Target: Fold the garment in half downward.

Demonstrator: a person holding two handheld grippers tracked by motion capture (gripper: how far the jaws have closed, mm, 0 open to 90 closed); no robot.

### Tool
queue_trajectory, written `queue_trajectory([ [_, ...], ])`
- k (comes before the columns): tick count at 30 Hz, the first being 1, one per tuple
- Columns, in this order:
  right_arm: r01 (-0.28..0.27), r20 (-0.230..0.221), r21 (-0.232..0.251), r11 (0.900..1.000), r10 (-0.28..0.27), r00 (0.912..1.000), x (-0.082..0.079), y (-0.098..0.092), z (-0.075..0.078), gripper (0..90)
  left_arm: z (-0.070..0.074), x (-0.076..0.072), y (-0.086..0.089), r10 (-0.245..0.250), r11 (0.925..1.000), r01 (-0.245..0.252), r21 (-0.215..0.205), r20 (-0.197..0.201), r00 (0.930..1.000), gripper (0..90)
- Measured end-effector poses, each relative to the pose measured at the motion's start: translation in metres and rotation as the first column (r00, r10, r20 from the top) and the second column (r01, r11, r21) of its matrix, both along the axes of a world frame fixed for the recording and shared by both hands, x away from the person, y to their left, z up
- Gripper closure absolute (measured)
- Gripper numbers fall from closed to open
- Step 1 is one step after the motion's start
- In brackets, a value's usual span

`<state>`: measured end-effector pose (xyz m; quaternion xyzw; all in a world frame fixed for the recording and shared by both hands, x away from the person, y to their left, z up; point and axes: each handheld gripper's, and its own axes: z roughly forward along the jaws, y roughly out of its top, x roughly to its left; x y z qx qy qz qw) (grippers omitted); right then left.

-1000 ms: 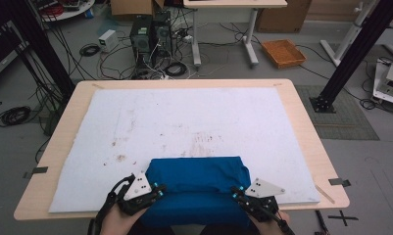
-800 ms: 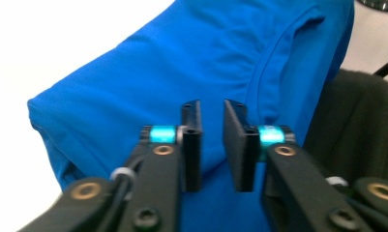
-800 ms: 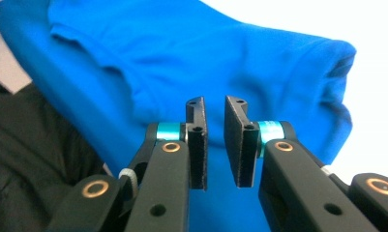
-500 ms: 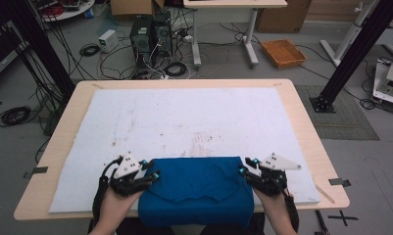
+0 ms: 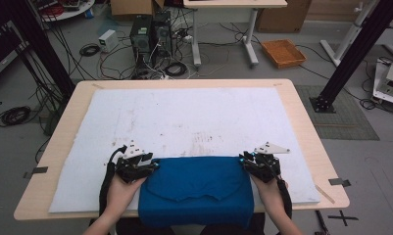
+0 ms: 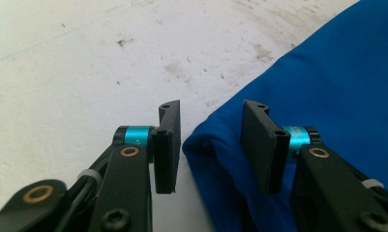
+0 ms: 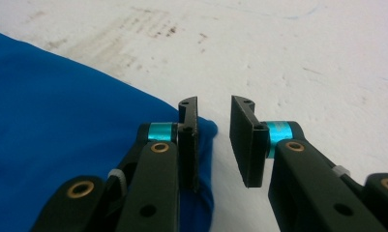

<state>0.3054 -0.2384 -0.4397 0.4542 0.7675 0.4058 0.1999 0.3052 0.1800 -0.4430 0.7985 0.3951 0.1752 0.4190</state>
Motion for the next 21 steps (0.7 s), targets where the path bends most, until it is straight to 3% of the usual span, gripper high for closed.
queue_trajectory([
  [3, 0.01, -0.004, -0.002, 1.0, -0.01, 0.9999, -0.001, -0.003, -0.001, 73.4, 0.003, -0.001, 0.005, 0.01, 0.9997, -0.01, -0.022, 0.018, 0.9998, 58.8],
  [7, 0.033, 0.012, 0.071, 0.997, -0.034, 0.9994, -0.001, -0.008, 0.007, 67.8, 0.008, 0.002, 0.011, 0.04, 0.9975, -0.038, -0.059, 0.038, 0.9985, 56.9],
  [10, 0.037, 0.017, 0.116, 0.993, -0.039, 0.9991, 0.001, -0.006, 0.015, 61.4, 0.007, 0.007, 0.014, 0.051, 0.9957, -0.05, -0.079, 0.011, 0.9986, 55.0],
  [12, 0.024, -0.012, 0.121, 0.992, -0.023, 0.9997, 0.005, -0.002, 0.013, 59.2, 0.004, 0.01, 0.012, 0.045, 0.9964, -0.047, -0.07, -0.023, 0.9987, 54.8],
  [16, 0.025, -0.128, 0.096, 0.995, -0.013, 0.9917, 0.015, 0.003, -0.003, 56.1, -0.001, 0.012, 0.009, 0.043, 0.9971, -0.047, -0.059, -0.076, 0.9962, 54.8],
  [18, 0.019, -0.16, 0.098, 0.995, -0.003, 0.9871, 0.017, 0.001, -0.007, 62.0, -0.003, 0.012, 0.009, 0.027, 0.9977, -0.033, -0.06, -0.099, 0.9947, 58.2],
  [21, -0.02, -0.172, 0.102, 0.995, 0.037, 0.9844, 0.015, 0.001, -0.011, 76.1, -0.006, 0.009, 0.007, -0.009, 0.9972, 0.001, -0.075, -0.112, 0.9937, 71.1],
])
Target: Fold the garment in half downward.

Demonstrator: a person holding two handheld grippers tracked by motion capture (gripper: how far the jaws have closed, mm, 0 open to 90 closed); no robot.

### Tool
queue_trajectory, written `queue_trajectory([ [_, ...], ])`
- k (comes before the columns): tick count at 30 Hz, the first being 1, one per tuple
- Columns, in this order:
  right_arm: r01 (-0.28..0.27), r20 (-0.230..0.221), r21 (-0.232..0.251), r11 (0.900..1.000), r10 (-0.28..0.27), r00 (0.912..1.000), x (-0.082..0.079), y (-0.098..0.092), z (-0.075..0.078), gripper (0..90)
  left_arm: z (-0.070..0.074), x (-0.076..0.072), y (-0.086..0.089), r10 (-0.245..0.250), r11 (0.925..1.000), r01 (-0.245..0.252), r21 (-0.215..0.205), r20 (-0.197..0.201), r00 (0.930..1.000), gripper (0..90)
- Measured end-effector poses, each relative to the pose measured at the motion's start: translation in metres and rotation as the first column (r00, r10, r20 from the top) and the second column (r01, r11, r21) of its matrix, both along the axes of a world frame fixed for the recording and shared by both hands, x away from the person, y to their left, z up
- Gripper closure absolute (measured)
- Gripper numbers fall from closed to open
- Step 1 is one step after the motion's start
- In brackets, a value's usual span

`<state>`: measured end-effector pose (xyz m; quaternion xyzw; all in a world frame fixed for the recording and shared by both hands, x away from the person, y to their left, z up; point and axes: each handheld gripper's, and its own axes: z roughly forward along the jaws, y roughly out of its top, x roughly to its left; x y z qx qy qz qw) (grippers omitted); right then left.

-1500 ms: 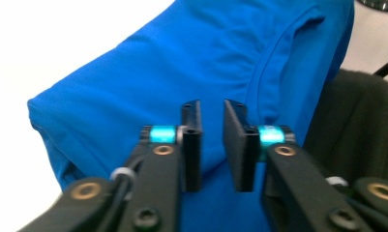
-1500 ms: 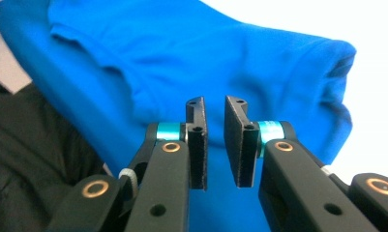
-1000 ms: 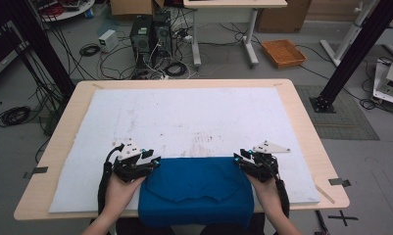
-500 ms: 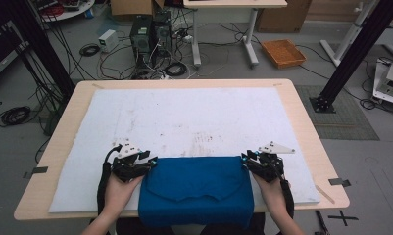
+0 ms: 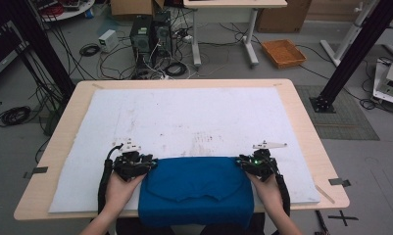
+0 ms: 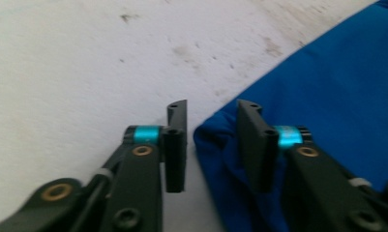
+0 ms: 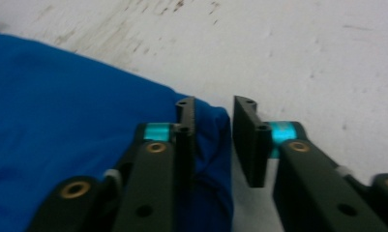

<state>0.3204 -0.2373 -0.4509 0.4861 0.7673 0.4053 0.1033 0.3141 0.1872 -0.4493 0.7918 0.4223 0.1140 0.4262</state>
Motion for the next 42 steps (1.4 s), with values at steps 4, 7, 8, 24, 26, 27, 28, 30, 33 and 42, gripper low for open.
queue_trajectory([
  [4, -0.024, 0.029, -0.01, 1.0, 0.024, 0.9993, -0.003, 0.0, 0.0, 82.8, -0.001, -0.004, 0.0, -0.008, 1.0, 0.008, -0.004, 0.019, 0.9998, 80.0],
  [7, -0.028, 0.049, -0.018, 0.999, 0.028, 0.9984, -0.005, -0.001, 0.0, 84.3, -0.001, -0.004, 0.001, -0.01, 0.9999, 0.01, -0.002, 0.028, 0.9995, 83.4],
  [8, -0.031, 0.059, -0.021, 0.999, 0.033, 0.9977, -0.006, -0.001, 0.001, 84.4, -0.001, -0.004, 0.001, -0.012, 0.9999, 0.011, 0.004, 0.039, 0.9992, 83.7],
  [24, -0.01, 0.147, -0.078, 0.997, 0.021, 0.9889, 0.066, 0.002, 0.021, 84.6, 0.019, 0.071, -0.004, 0.007, 0.9981, -0.012, 0.061, 0.092, 0.9958, 84.2],
  [26, 0.001, 0.141, -0.089, 0.996, 0.012, 0.99, 0.079, 0.003, 0.023, 84.6, 0.021, 0.083, -0.006, 0.02, 0.9973, -0.026, 0.069, 0.089, 0.9959, 84.2],
  [27, 0.005, 0.147, -0.093, 0.996, 0.009, 0.9891, 0.085, 0.003, 0.023, 84.6, 0.021, 0.089, -0.006, 0.023, 0.9971, -0.029, 0.071, 0.09, 0.9957, 84.2],
  [28, 0.011, 0.145, -0.096, 0.995, 0.004, 0.9894, 0.09, 0.003, 0.023, 84.6, 0.021, 0.094, -0.007, 0.019, 0.9965, -0.027, 0.079, 0.097, 0.9951, 84.2],
  [30, 0.013, 0.139, -0.107, 0.994, 0.002, 0.9903, 0.099, 0.004, 0.023, 84.6, 0.019, 0.106, -0.007, 0.03, 0.9956, -0.037, 0.087, 0.081, 0.9963, 84.2],
  [33, 0.026, 0.146, -0.112, 0.993, -0.01, 0.9892, 0.107, 0.006, 0.022, 84.6, 0.016, 0.118, -0.006, 0.044, 0.9957, -0.049, 0.079, 0.066, 0.9968, 84.2],
  [42, 0.049, 0.154, -0.13, 0.99, -0.028, 0.9877, 0.111, 0.006, 0.019, 79.0, 0.023, 0.122, -0.009, 0.075, 0.9936, -0.081, 0.078, 0.076, 0.9943, 71.3],
])
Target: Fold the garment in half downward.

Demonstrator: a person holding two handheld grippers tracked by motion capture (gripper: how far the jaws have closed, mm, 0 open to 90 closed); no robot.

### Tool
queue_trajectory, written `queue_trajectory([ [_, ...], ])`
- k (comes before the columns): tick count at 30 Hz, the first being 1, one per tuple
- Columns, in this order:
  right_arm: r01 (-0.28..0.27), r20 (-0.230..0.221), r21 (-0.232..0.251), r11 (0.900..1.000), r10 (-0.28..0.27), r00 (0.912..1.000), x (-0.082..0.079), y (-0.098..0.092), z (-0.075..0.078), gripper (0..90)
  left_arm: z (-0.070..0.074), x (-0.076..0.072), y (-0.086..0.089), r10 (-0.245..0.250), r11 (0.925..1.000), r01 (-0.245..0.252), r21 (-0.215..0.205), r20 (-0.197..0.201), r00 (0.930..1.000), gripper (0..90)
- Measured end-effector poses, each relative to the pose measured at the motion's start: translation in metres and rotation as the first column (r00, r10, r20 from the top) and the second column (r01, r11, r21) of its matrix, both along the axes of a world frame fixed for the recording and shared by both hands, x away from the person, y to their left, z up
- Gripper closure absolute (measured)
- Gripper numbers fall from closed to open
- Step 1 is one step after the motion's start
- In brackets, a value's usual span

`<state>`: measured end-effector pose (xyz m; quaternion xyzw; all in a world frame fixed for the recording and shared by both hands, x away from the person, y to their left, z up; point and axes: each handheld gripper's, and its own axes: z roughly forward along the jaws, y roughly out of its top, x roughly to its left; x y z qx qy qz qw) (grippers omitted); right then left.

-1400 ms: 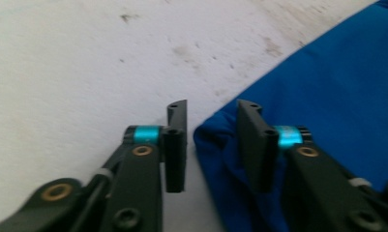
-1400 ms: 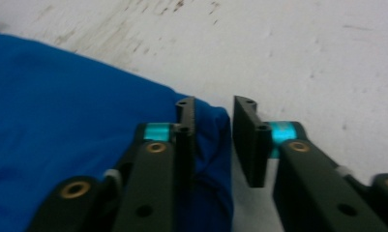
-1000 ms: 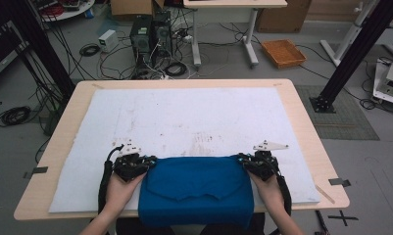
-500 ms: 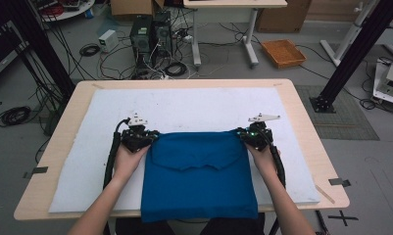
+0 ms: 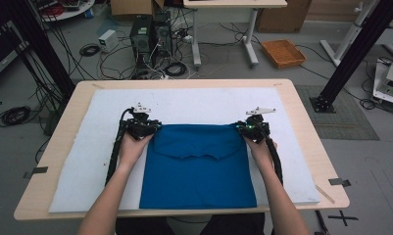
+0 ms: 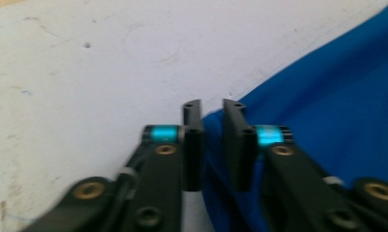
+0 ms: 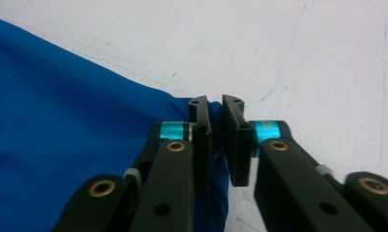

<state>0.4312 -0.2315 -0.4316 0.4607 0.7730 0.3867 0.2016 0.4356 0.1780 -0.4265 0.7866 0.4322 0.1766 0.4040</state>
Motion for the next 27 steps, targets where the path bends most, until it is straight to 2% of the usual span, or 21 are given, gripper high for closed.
queue_trajectory([
  [3, 0.031, 0.017, 0.0, 1.0, -0.031, 0.9994, -0.004, -0.002, 0.004, 70.5, 0.004, -0.008, 0.005, 0.02, 0.9993, -0.02, -0.031, 0.014, 0.9997, 61.3],
  [6, 0.046, 0.033, 0.015, 0.999, -0.047, 0.9984, -0.013, -0.006, 0.012, 64.7, 0.006, -0.023, 0.008, 0.022, 0.9984, -0.021, -0.052, 0.028, 0.9994, 58.7],
  [8, 0.054, 0.032, 0.033, 0.998, -0.055, 0.998, -0.021, -0.009, 0.018, 63.1, 0.005, -0.035, 0.01, 0.017, 0.9979, -0.017, -0.062, -0.002, 0.9998, 58.7],
  [10, 0.043, 0.06, 0.035, 0.998, -0.045, 0.9972, -0.033, -0.011, 0.022, 63.1, 0.002, -0.047, 0.01, 0.012, 0.999, -0.014, -0.043, -0.042, 0.9991, 59.0],
  [13, 0.028, 0.051, 0.045, 0.999, -0.031, 0.9982, -0.05, -0.011, 0.021, 63.1, -0.004, -0.06, 0.01, 0.012, 0.999, -0.016, -0.041, -0.1, 0.9949, 61.0],
  [16, 0.015, 0.046, 0.064, 0.998, -0.018, 0.9988, -0.063, -0.011, 0.017, 63.1, -0.009, -0.062, 0.011, 0.015, 0.9976, -0.025, -0.065, -0.149, 0.9888, 62.3],
  [17, 0.014, 0.045, 0.068, 0.998, -0.017, 0.9988, -0.066, -0.011, 0.015, 63.1, -0.009, -0.062, 0.011, 0.024, 0.9978, -0.033, -0.058, -0.154, 0.9878, 62.7],
  [19, 0.012, 0.042, 0.066, 0.998, -0.014, 0.999, -0.069, -0.01, 0.011, 63.1, -0.01, -0.061, 0.01, 0.021, 0.9975, -0.031, -0.063, -0.154, 0.9878, 63.6],
  [22, 0.018, 0.023, 0.079, 0.997, -0.02, 0.9996, -0.07, -0.011, 0.006, 63.1, -0.012, -0.06, 0.007, 0.018, 0.9987, -0.025, -0.043, -0.164, 0.9863, 68.5],
  [25, 0.028, 0.005, 0.092, 0.995, -0.028, 0.9996, -0.069, -0.014, 0.003, 63.1, -0.014, -0.06, 0.004, 0.018, 0.9994, -0.022, -0.025, -0.161, 0.9867, 75.8],
  [27, 0.03, 0.003, 0.091, 0.995, -0.03, 0.9995, -0.069, -0.015, 0.002, 63.3, -0.013, -0.06, 0.004, 0.017, 0.9994, -0.022, -0.028, -0.156, 0.9877, 81.9],
])
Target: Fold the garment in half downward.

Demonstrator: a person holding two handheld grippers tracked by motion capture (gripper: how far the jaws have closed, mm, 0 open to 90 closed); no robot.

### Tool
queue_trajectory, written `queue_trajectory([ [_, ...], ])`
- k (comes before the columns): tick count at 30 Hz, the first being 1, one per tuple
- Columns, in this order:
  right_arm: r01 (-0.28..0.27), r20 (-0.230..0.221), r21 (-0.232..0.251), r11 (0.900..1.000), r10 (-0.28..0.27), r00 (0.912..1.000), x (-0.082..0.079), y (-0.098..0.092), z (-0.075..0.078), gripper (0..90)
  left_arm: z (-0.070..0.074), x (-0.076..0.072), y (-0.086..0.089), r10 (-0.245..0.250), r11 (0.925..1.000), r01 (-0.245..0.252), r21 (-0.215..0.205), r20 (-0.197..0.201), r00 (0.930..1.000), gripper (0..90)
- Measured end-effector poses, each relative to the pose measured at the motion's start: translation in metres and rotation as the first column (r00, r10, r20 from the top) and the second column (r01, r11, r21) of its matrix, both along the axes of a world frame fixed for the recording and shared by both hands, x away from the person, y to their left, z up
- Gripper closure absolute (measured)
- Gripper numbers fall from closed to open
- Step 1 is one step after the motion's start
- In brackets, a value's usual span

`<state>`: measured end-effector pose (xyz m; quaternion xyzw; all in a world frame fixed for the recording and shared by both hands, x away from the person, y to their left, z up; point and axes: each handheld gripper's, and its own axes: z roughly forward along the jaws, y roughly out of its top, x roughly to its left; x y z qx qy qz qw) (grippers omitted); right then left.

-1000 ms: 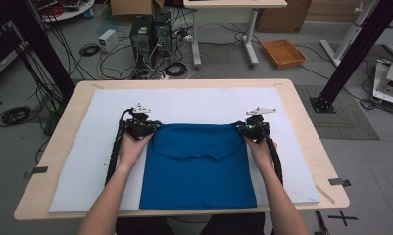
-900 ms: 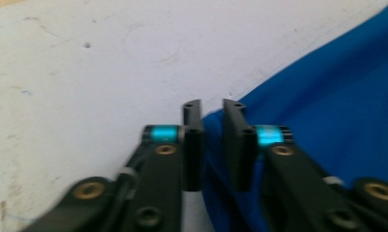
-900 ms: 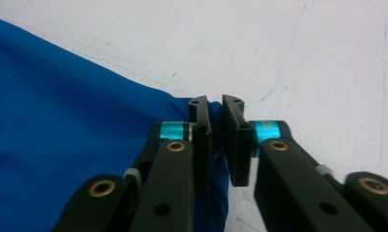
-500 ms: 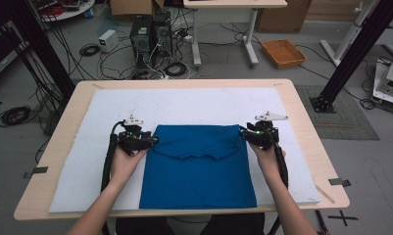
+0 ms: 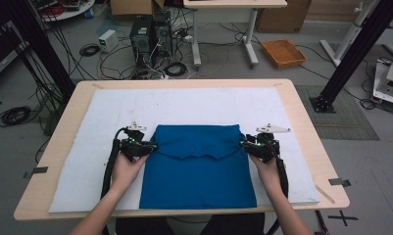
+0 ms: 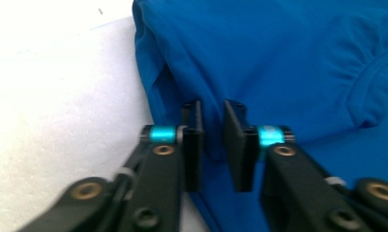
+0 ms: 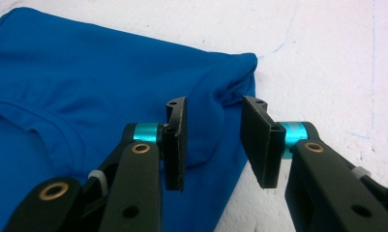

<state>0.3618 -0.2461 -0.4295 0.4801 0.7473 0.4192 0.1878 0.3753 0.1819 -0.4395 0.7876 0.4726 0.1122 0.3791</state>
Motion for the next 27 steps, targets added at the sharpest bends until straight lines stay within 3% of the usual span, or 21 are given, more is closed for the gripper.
queue_trajectory([
  [6, -0.006, -0.012, 0.01, 1.0, 0.006, 0.9999, -0.002, -0.002, -0.002, 64.8, 0.001, -0.001, -0.001, 0.0, 1.0, 0.0, 0.0, 0.007, 1.0, 86.3],
  [12, 0.009, -0.065, 0.015, 1.0, -0.008, 0.9979, 0.0, 0.001, -0.008, 66.1, 0.003, -0.003, -0.001, -0.005, 0.9999, 0.005, -0.012, 0.014, 0.9999, 86.5],
  [17, 0.0, -0.087, -0.017, 1.0, -0.002, 0.9962, 0.002, 0.009, -0.013, 66.2, 0.004, -0.003, -0.001, -0.013, 0.9996, 0.013, -0.025, 0.016, 0.9998, 86.4],
  [19, -0.008, -0.097, -0.03, 1.0, 0.005, 0.9952, 0.005, 0.012, -0.016, 70.9, 0.004, -0.003, -0.002, -0.013, 0.9996, 0.014, -0.026, 0.017, 0.9998, 86.4],
  [22, -0.023, -0.09, -0.056, 0.998, 0.018, 0.9958, 0.007, 0.015, -0.016, 85.9, 0.005, -0.003, -0.002, -0.018, 0.9996, 0.019, -0.023, 0.017, 0.9997, 86.4],
  [27, -0.024, -0.054, -0.031, 0.999, 0.022, 0.9983, 0.002, 0.012, -0.009, 88.5, 0.009, -0.004, 0.0, -0.029, 0.9991, 0.03, -0.03, 0.034, 0.999, 86.6],
])
